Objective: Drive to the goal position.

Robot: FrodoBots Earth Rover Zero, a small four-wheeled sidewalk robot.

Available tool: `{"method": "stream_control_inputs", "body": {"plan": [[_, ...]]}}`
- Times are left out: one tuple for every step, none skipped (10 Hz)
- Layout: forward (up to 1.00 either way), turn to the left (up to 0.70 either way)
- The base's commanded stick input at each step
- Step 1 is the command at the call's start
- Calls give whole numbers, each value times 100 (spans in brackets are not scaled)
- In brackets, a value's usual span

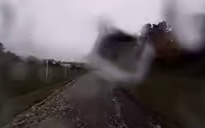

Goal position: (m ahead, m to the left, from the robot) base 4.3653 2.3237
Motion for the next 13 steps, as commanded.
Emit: {"method": "stream_control_inputs", "body": {"plan": [[70, 0], [70, 0], [70, 0], [70, 0], [70, 0], [70, 0], [70, 0], [70, 0], [70, 0], [70, 0], [70, 0], [70, 0], [70, 0]]}}
